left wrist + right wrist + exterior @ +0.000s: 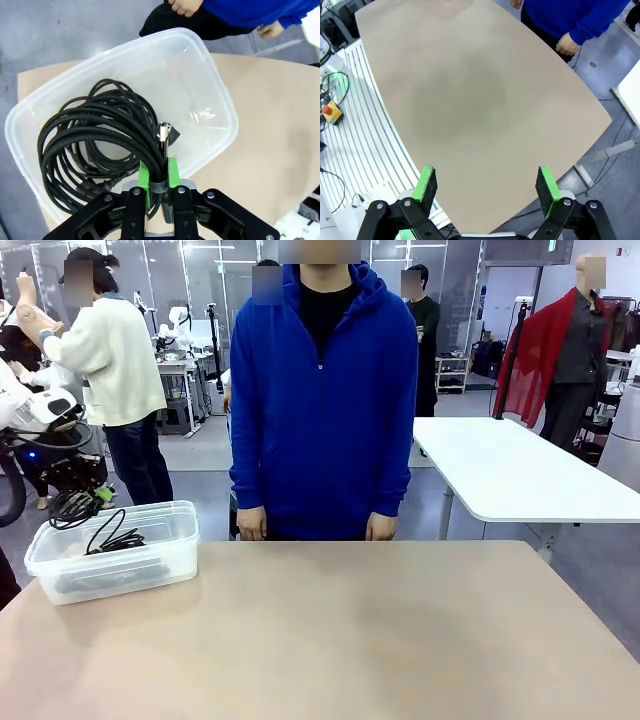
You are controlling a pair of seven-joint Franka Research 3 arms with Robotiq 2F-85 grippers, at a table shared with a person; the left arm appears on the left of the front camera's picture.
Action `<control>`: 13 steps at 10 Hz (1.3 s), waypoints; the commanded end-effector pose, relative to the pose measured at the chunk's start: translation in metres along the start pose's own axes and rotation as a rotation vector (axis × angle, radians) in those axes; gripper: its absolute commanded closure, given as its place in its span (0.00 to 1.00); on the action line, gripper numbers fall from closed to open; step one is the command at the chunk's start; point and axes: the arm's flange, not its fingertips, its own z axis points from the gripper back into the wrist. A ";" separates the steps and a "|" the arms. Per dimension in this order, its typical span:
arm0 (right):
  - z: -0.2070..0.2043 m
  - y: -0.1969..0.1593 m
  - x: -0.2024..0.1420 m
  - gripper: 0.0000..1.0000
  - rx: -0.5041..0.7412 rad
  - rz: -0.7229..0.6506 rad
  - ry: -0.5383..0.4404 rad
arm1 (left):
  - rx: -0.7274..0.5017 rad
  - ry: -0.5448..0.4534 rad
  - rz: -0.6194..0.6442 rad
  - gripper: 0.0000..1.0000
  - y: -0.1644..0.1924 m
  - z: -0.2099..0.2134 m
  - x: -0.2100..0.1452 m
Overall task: Organize and store the cables.
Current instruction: Place the USB Extension Cable into the Organizing box.
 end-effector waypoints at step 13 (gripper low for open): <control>0.000 -0.001 0.001 0.00 -0.003 0.010 -0.009 | 0.077 0.216 0.219 0.83 -0.013 -0.139 0.025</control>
